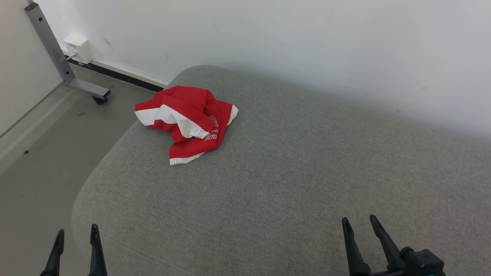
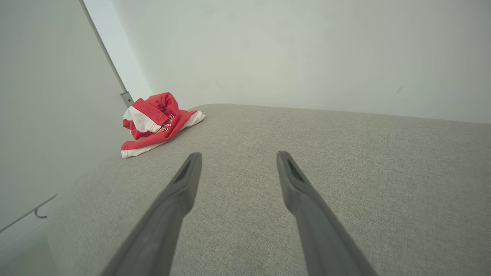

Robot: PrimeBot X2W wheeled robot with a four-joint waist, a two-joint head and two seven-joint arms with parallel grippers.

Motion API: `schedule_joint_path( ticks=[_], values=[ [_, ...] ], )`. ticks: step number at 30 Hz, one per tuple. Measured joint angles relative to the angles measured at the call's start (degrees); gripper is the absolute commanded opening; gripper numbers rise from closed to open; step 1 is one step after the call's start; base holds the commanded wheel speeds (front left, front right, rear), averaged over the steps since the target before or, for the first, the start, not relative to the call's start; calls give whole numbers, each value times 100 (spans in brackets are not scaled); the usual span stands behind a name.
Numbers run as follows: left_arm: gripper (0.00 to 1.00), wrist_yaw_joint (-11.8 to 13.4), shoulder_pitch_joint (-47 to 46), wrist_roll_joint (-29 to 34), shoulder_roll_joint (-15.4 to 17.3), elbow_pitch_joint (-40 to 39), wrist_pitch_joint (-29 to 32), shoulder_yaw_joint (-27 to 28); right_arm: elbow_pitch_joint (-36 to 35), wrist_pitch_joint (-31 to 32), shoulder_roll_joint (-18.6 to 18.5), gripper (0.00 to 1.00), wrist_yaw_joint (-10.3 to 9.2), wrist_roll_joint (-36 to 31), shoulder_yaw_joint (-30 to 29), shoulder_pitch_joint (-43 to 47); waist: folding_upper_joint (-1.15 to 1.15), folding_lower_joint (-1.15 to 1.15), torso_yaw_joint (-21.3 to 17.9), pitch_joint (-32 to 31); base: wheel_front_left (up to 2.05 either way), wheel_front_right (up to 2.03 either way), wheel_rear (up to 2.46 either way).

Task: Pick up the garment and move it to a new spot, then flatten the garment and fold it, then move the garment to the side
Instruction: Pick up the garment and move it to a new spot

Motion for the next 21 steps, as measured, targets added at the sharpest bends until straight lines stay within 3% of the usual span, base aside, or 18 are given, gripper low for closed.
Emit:
schedule_joint_path(
  ticks=[6,15,21],
  values=[
    [100,-105,-433,-82,130,69,87,-55,-88,59,3,100,0,-140,-57,-210,0,0,-141,181,0,0,0],
    [100,-167,-2438,-279,577,367,254,168,-434,280,-123,100,0,-399,-197,-664,1,1,-533,796,0,0,0],
    [100,-162,-3299,-410,861,622,318,359,-723,350,-240,100,0,-489,-249,-931,2,1,-857,1204,0,0,0]
  ],
)
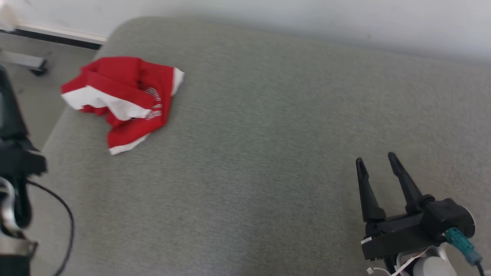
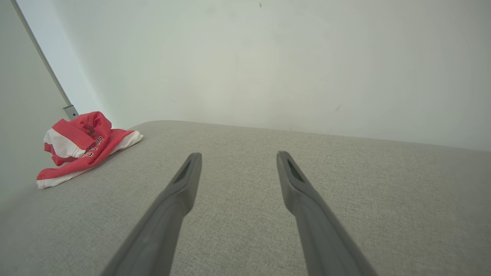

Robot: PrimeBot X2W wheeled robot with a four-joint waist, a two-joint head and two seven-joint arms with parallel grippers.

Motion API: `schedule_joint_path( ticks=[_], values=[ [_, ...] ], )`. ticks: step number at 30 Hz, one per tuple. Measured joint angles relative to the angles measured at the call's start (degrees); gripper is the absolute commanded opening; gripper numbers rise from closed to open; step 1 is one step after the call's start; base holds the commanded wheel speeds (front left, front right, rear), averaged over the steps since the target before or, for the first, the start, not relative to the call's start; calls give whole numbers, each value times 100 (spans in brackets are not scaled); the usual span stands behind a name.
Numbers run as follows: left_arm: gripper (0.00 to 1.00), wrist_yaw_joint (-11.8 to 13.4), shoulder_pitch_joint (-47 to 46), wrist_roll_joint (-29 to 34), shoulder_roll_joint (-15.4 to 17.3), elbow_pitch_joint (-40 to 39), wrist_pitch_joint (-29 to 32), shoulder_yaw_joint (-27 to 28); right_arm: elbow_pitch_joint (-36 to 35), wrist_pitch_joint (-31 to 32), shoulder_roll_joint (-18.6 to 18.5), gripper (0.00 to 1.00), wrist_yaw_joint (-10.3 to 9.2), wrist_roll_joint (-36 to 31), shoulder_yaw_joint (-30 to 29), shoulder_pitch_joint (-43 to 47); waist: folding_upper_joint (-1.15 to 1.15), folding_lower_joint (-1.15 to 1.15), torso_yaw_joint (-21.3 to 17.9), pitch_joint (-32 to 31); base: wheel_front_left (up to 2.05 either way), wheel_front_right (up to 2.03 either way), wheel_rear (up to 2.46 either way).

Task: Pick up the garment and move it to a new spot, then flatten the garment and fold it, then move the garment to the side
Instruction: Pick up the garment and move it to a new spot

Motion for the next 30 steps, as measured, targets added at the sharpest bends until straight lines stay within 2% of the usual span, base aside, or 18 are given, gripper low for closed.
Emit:
schedule_joint_path(
  ticks=[11,19,23,30],
  values=[
    [100,-62,-1116,-201,735,994,218,346,-594,59,-76,100,0,-145,-214,-192,0,0,-913,855,0,0,0],
    [100,-144,-1537,-267,912,2180,481,285,-873,154,-110,100,0,-201,-308,-189,-1,-1,-1459,1342,0,0,0],
    [100,-158,-1685,-315,988,2805,745,227,-970,205,-134,100,0,-213,-319,-190,0,-1,-1666,1468,0,0,0],
    [100,-256,-1922,-554,983,3820,1884,65,-1091,292,-144,100,0,-226,-335,-177,-1,-1,-1838,1505,0,0,0]
  ],
)
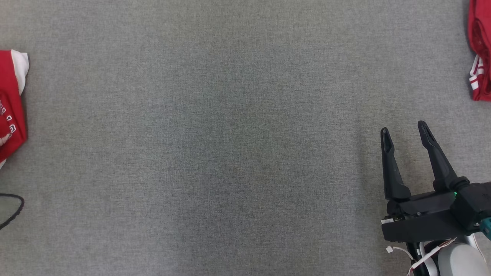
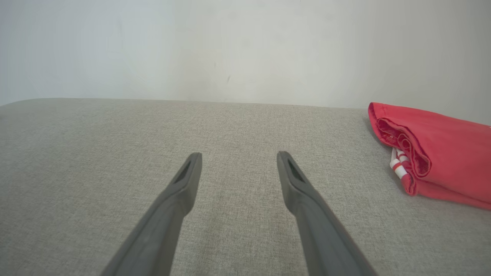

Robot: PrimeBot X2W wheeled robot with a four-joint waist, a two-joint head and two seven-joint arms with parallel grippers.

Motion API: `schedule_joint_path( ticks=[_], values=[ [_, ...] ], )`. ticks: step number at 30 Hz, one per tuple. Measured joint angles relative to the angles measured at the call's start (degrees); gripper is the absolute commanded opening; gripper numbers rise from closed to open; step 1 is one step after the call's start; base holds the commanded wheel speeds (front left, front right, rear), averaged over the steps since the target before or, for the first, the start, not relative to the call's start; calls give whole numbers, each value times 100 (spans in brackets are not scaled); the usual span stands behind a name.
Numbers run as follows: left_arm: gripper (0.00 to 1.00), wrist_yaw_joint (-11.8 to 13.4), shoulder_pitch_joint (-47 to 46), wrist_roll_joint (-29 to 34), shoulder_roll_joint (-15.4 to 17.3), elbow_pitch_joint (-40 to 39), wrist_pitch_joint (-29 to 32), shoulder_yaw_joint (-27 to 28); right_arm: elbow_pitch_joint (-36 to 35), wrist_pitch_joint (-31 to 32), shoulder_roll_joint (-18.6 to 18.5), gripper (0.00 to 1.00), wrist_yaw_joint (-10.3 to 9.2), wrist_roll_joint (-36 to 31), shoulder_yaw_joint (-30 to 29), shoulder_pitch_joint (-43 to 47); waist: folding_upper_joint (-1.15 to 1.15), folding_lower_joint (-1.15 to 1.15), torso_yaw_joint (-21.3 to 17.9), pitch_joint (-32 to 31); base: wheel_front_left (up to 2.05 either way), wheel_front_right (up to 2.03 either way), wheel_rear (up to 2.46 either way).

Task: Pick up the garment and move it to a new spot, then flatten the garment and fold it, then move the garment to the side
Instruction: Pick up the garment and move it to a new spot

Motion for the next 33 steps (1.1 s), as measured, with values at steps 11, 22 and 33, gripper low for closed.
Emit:
schedule_joint_path(
  ticks=[11,22,33],
  values=[
    [0,24,-133,15,-77,385,98,-197,-24,55,33,100,0,-37,56,25,-1,-1,-18,-155,0,0,0],
    [0,102,-498,178,-78,-621,-1374,-289,492,-247,203,100,0,147,157,77,-1,-1,33,-720,0,0,0],
    [0,-45,-916,398,-471,-2770,-898,-1112,1167,-613,346,100,0,430,279,153,-2,-2,-243,-1356,0,0,0]
  ],
)
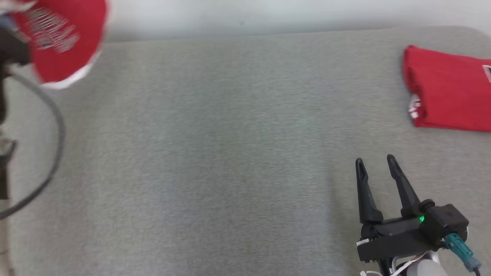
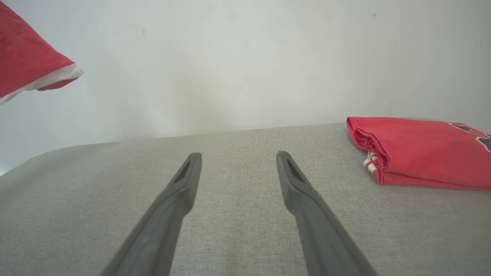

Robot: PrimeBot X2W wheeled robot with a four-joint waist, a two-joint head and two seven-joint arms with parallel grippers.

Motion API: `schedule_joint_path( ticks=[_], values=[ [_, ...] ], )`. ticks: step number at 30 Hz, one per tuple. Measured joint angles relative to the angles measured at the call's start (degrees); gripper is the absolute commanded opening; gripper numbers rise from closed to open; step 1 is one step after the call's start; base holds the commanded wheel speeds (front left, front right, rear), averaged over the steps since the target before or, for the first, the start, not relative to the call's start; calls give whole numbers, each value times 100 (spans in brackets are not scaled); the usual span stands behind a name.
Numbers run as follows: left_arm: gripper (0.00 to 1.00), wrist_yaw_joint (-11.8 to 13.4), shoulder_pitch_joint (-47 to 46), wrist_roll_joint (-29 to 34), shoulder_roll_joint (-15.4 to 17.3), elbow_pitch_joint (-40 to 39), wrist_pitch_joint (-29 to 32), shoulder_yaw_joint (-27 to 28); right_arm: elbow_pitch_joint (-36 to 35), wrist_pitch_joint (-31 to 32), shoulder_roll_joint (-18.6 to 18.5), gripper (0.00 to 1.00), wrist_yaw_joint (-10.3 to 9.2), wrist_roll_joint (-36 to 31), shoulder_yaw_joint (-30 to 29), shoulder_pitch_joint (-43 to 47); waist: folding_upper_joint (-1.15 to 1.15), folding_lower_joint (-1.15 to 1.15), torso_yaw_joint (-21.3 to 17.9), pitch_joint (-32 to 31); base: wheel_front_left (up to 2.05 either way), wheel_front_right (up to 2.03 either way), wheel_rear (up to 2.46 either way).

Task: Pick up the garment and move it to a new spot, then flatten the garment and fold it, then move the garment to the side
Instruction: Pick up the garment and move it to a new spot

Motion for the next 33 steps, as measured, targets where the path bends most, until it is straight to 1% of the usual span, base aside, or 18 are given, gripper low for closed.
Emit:
schedule_joint_path(
  ticks=[5,9,14,20,23,27,32,33],
  values=[
    [0,10,-88,-54,-502,-815,470,-433,224,-130,24,100,0,110,2,14,0,0,-343,-149,0,0,0],
    [0,114,28,-111,-920,-1277,648,-716,331,-182,27,100,0,264,35,40,0,0,-661,-255,0,0,0],
    [0,316,632,-179,-1351,-1811,798,-1068,405,-207,32,100,0,343,36,162,0,0,-1063,-377,0,0,0],
    [0,536,1846,-282,-1742,-2249,805,-1518,398,-212,32,100,0,337,-65,284,0,0,-1437,-494,0,0,0],
    [0,619,2494,-372,-1802,-2280,649,-1618,371,-215,32,100,0,312,-82,286,0,1,-1534,-522,0,0,0],
    [0,658,3296,-394,-1752,-2065,398,-1703,386,-215,33,100,0,281,-41,281,0,1,-1551,-497,0,0,0],
    [0,630,4013,-391,-1517,-1433,68,-1692,457,-216,33,100,0,256,37,254,0,1,-1495,-489,0,0,0],
    [31,613,4094,-397,-1480,-1311,-42,-1657,476,-216,33,100,0,249,51,254,0,1,-1476,-492,0,0,0]
  ],
)
